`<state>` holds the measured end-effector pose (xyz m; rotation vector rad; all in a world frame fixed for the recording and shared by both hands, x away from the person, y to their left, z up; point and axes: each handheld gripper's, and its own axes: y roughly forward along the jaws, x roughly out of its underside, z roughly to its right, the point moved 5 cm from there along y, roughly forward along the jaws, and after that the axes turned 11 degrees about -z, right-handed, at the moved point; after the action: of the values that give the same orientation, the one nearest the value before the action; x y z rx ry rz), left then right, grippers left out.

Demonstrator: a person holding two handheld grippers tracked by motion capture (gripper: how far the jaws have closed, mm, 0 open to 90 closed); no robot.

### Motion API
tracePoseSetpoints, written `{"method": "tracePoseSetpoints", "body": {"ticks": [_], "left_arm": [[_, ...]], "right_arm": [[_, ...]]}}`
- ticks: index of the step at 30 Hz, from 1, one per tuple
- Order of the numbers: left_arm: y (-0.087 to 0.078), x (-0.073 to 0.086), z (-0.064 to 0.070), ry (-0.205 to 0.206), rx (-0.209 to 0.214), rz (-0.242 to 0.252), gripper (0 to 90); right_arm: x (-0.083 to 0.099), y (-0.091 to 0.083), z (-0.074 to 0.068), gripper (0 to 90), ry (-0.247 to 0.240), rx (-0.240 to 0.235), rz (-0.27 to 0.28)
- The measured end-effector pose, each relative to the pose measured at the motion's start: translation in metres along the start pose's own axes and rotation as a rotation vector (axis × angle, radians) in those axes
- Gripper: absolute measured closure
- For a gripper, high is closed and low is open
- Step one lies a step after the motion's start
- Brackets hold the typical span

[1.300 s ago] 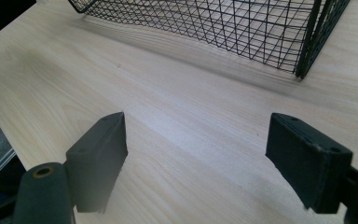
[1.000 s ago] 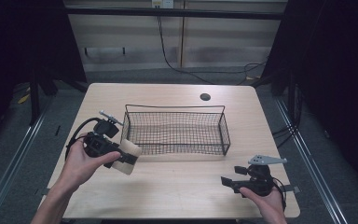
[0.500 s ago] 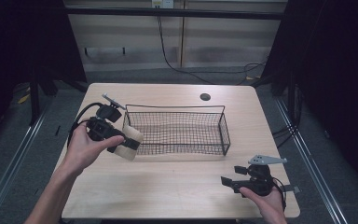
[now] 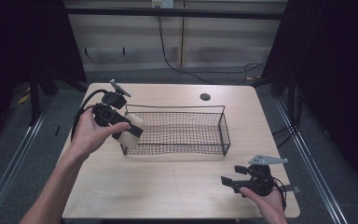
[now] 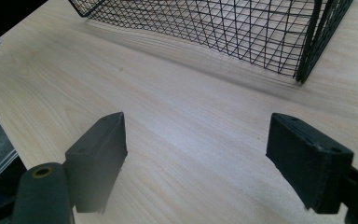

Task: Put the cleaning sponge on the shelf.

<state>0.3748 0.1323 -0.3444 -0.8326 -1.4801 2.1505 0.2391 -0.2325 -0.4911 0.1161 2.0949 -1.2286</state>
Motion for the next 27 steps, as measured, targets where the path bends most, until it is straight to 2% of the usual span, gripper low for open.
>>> {"method": "tracePoseSetpoints", "body": {"ticks": [4, 7, 12, 13, 14, 15, 19, 22, 23, 27], "left_arm": [[0.001, -0.008, -0.002, -0.012, -0.007, -0.003, 28.1], [0.004, -0.013, -0.006, -0.012, -0.028, -0.029, 28.1], [0.009, -0.019, -0.011, -0.042, -0.021, -0.035, 28.1], [0.011, -0.020, -0.012, -0.054, -0.029, -0.041, 28.1], [0.014, -0.023, -0.013, -0.068, -0.060, -0.049, 28.1], [0.015, -0.023, -0.013, -0.074, -0.069, -0.048, 28.1], [0.020, -0.028, -0.013, -0.108, -0.060, -0.063, 28.1], [0.023, -0.033, -0.015, -0.140, -0.066, -0.070, 28.1], [0.023, -0.034, -0.016, -0.140, -0.065, -0.073, 28.1], [0.026, -0.038, -0.019, -0.181, -0.052, -0.080, 28.1]], "right_arm": [[0.000, 0.000, 0.000, 19.9, -0.002, 0.000, 0.000], [0.000, 0.000, 0.000, 19.9, 0.000, 0.000, -0.001], [0.000, 0.000, -0.001, 19.9, -0.003, -0.001, -0.001], [0.000, 0.000, -0.001, 19.9, -0.002, -0.002, -0.002], [0.000, 0.000, -0.001, 19.9, -0.003, -0.003, -0.003], [0.000, 0.000, -0.001, 19.9, -0.006, -0.003, -0.003], [0.000, 0.001, 0.000, 19.8, -0.005, -0.002, -0.005], [0.000, 0.001, -0.001, 19.8, -0.006, -0.001, -0.006], [0.000, 0.001, -0.001, 19.8, -0.008, -0.001, -0.005], [0.000, 0.001, 0.000, 19.8, -0.005, -0.003, -0.004]]}}
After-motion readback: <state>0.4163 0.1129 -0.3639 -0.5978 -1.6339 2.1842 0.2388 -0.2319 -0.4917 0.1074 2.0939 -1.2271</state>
